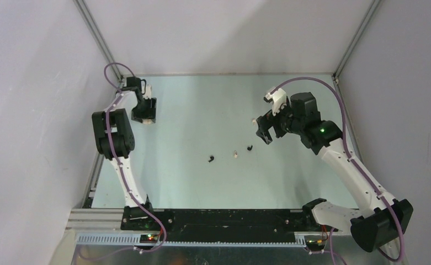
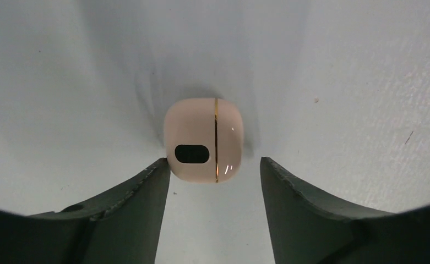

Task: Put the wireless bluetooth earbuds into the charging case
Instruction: Pick up the charging case from the center of the board, then place the charging case at the center of the board.

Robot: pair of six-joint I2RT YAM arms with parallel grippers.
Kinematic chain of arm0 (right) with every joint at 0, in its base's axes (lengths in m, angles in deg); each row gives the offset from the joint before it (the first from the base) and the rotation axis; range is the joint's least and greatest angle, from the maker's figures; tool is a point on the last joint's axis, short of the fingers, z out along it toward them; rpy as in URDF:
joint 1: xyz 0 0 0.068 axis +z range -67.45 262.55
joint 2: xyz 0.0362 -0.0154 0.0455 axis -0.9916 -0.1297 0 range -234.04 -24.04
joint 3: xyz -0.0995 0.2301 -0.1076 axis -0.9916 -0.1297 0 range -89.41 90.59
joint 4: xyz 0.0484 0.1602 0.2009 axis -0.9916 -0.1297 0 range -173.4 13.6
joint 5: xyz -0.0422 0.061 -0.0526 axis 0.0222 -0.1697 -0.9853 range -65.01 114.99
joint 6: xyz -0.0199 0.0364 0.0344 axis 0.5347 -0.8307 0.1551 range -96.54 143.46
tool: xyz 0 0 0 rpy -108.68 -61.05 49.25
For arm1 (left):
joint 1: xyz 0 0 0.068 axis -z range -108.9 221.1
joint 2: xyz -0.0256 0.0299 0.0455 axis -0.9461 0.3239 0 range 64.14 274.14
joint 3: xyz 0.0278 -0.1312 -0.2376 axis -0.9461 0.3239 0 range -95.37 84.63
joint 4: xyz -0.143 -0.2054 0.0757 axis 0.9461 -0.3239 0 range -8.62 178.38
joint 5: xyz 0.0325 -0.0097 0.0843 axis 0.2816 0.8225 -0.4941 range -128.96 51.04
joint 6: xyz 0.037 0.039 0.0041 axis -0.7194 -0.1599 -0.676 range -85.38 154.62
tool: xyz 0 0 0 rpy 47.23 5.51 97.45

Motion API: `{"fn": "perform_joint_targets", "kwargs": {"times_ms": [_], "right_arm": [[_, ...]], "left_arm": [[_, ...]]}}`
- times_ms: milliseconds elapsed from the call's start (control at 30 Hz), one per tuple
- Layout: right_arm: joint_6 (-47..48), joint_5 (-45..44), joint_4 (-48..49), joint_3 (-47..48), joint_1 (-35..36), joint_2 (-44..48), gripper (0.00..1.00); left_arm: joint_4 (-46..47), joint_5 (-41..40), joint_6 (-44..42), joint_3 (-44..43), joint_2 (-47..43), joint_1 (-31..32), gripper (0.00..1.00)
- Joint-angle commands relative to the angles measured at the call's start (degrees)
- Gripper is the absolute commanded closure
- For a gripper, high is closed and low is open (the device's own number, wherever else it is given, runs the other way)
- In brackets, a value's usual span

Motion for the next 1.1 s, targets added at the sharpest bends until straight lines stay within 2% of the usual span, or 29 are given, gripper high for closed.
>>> {"fn": "perform_joint_targets", "kwargs": {"times_ms": [0,167,433,500,633,767,1067], "right_arm": [[0.78,-0.86,2.29,0.16,0.27,-0.32,0.00],[0.59,-0.87,2.33,0.14,0.04,-0.06,0.00],[0.59,-0.99,2.33,0.16,-0.55,1.67,0.00],[0.59,-0.98,2.30,0.14,-0.66,-0.25,0.00],[0.61,-0.56,2.25,0.14,-1.19,-1.32,0.00],[0.58,-0.08,2.16,0.13,-1.53,-2.38,0.00],[1.11,0.21,1.90,0.14,-2.04,-3.69,0.00]], "left_arm": [[-1.20,0.39,1.51,-2.22,-0.31,-0.42,0.39],[-0.58,0.86,1.98,-0.35,-2.16,-0.35,0.50],[0.57,4.80,2.87,4.08,-6.84,0.77,0.56],[0.78,6.01,2.87,5.75,-8.24,2.17,0.56],[1.07,5.71,2.25,8.94,-10.71,6.82,0.56],[0.33,4.51,1.95,10.54,-11.22,14.64,0.56],[0.61,5.54,6.26,10.64,-10.23,24.26,0.56]]}}
